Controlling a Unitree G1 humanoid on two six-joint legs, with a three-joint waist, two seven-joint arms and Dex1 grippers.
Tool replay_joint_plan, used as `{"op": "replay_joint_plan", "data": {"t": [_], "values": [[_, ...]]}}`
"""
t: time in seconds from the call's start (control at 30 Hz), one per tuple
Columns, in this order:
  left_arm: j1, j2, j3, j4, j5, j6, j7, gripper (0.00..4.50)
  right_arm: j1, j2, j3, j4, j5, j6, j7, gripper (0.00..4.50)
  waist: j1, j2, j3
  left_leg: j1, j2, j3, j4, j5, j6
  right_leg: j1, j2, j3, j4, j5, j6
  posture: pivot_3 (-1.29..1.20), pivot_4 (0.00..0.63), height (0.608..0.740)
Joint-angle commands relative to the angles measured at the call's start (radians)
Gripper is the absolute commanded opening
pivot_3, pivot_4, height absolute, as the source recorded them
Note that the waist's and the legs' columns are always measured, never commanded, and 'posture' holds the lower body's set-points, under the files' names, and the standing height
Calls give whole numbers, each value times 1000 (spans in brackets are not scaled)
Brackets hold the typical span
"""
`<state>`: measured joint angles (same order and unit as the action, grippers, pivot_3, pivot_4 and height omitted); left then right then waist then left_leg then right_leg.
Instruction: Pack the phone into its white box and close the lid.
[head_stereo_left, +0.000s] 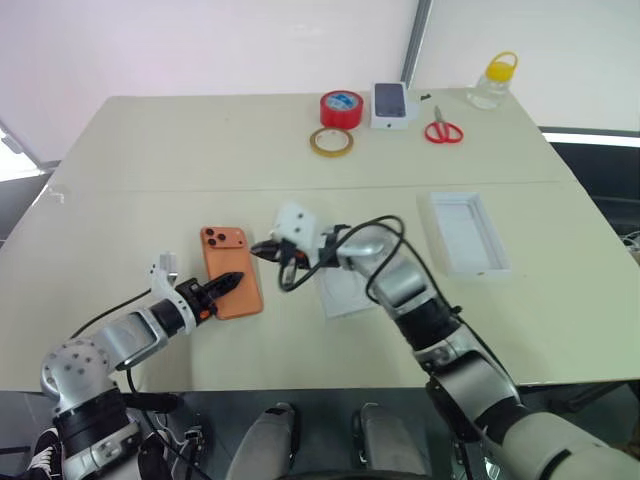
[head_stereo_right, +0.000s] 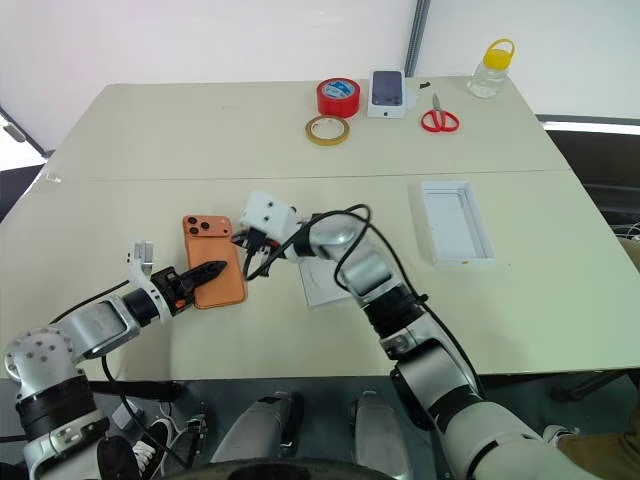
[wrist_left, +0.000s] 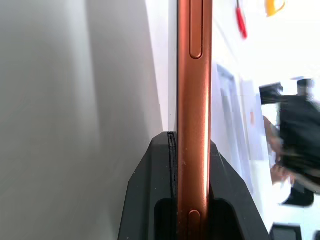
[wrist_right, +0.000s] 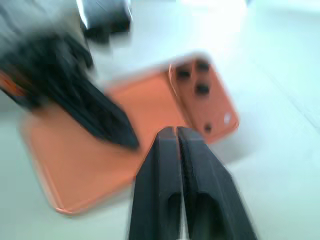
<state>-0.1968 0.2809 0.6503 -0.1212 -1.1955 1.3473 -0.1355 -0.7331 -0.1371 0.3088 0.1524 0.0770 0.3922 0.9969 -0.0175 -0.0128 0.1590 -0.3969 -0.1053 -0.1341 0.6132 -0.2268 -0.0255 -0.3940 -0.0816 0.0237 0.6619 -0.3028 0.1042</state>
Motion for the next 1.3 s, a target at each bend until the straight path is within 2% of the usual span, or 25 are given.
{"op": "replay_joint_plan", "data": {"t": [0.03, 0.07, 0.17, 0.23, 0.33, 0.4, 0.57, 0.67, 0.73, 1.17, 1.3], "values": [[2, 2, 30, -7, -119, -28, -20, 0, 64, -88, -40, -154, 113, 22, 107, 1851, 7, -1, 0, 0, 0, 0, 0, 0, 0, 0, 0, -1, -1, 0, 0, 0, 150, 740], [-2, 2, 25, 3, -139, -29, -14, 0, 104, -142, -40, -195, 123, -26, 152, 2497, 7, -1, 0, -1, 0, -1, 0, 0, 0, 0, 0, -1, -2, 0, 0, 0, 150, 740], [-9, -2, 10, 16, -195, -39, 19, 0, 182, -267, -32, -240, 126, -105, 235, 3972, 5, -1, 1, -5, 0, -1, 1, -1, 1, -1, -1, -2, -3, 0, 0, 0, 150, 740], [-16, -1, -6, 12, -207, -60, 37, 0, 239, -366, -16, -224, 91, -198, 291, 3972, 5, -2, 1, -8, 0, -1, 2, 0, 1, -2, -1, -2, -3, 0, 0, 0, 150, 740], [-21, 9, -24, 19, -233, -83, 50, 0, 278, -451, 3, -174, 23, -320, 300, 3972, 1, -2, 2, -10, 0, -1, 2, 0, 1, -3, -1, -2, -3, 0, 0, 0, 150, 740], [-23, 14, -33, 34, -275, -88, 66, 0, 290, -480, -2, -144, 8, -365, 296, 3972, 1, -2, 2, -10, 1, 0, 1, 0, 0, -4, 0, -2, -3, 0, 0, 0, 150, 740], [-17, 42, -74, 28, -274, -121, 58, 0, 303, -495, -18, -123, 22, -396, 293, 3972, 5, -5, 4, -10, 1, -1, 2, 1, -2, -3, 0, -2, -2, 0, 0, 0, 150, 740], [-10, 53, -101, 21, -259, -146, 48, 0, 314, -493, -12, -111, 14, -419, 285, 3174, 8, -6, 4, -10, 1, -1, 3, 1, -2, -3, 0, -2, -3, 0, -1, 0, 150, 740], [-9, 58, -109, 27, -274, -152, 53, 0, 318, -488, -9, -101, -3, -435, 261, 2159, 10, -6, 4, -10, 0, -1, 3, 1, -2, -3, 0, -2, -3, 0, -1, 0, 150, 740], [5, 95, -147, 39, -294, -184, 32, 0, 316, -470, -23, -92, 23, -422, 232, 2159, 8, -6, 5, -10, 0, -1, 3, 2, -2, -3, 0, -2, -3, 1, -1, 0, 150, 740], [9, 100, -159, 39, -285, -194, 17, 0, 314, -460, -40, -118, 75, -388, 241, 2159, 7, -6, 5, -10, 1, -1, 3, 2, -2, -3, 0, -2, -3, 1, -1, 0, 150, 740]]}}
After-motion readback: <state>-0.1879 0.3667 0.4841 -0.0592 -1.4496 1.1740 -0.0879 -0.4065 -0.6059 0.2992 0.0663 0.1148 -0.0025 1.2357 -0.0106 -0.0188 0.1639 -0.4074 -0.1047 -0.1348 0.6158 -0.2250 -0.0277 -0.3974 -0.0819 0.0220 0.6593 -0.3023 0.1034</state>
